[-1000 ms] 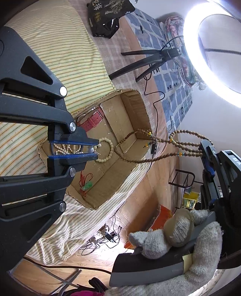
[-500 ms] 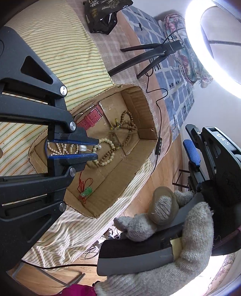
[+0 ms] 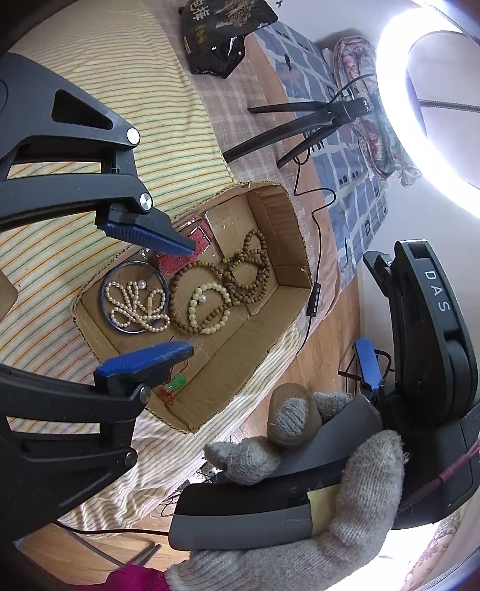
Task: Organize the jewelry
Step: 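Withdraw both open tools up and away from the box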
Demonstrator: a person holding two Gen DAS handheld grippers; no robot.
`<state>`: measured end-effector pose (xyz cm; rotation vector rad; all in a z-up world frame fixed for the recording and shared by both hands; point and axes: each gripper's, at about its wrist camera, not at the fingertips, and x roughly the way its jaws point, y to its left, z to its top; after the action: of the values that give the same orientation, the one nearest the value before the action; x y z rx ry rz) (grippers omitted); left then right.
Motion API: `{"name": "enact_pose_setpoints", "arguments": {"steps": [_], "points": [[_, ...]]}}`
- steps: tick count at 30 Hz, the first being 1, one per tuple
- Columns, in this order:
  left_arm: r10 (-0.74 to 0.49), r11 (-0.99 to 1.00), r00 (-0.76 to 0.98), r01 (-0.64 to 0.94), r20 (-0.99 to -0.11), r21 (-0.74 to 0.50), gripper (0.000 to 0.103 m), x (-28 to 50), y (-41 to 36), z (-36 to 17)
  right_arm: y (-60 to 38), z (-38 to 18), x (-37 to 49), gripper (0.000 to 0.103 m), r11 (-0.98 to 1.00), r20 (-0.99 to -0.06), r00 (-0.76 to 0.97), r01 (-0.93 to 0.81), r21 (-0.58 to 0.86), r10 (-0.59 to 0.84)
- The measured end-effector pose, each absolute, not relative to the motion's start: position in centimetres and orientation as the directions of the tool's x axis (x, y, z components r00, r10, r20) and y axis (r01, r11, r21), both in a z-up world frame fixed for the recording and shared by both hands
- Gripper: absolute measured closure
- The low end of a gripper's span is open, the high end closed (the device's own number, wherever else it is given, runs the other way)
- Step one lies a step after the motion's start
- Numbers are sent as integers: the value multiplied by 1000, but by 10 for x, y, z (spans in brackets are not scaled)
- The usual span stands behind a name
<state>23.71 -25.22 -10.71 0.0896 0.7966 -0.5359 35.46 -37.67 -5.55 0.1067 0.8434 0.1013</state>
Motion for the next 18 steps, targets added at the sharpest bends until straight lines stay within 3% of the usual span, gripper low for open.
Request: {"name": "enact_pose_setpoints", "arguments": {"steps": [14, 18], "points": [[-412, 876, 611, 471, -676, -108, 53, 206, -230, -77, -358, -25, 313, 9, 997, -712, 697, -48, 68, 82], [-404, 881, 632, 464, -661, -95, 53, 195, -219, -66, -352, -10, 294, 4, 998, -693, 718, -40, 50, 64]]}}
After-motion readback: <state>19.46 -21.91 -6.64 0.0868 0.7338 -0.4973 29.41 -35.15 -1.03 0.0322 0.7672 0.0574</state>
